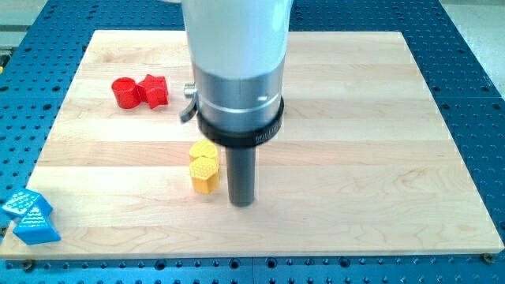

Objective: Separate the yellow blocks

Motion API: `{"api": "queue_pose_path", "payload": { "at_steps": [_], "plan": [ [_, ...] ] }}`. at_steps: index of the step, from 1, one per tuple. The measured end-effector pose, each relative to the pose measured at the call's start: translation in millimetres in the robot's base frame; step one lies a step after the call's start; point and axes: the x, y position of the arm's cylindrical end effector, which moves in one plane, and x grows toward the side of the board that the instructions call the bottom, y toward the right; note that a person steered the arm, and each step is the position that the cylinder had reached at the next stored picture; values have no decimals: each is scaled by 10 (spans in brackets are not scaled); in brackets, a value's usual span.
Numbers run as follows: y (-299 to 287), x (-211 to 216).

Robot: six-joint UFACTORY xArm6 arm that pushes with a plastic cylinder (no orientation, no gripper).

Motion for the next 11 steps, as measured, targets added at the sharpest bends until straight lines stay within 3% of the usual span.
{"api": "queue_pose_path", "payload": {
  "at_steps": [1, 2, 4, 5, 6, 7, 8, 10, 11],
  "plan": [
    [-11, -364],
    [-325, -253],
    [-173, 68],
    [-486, 530],
    [-985, 510],
    [-1412, 193],
    [-1271, -165],
    [-108, -157],
    [1, -89]
  ]
}}
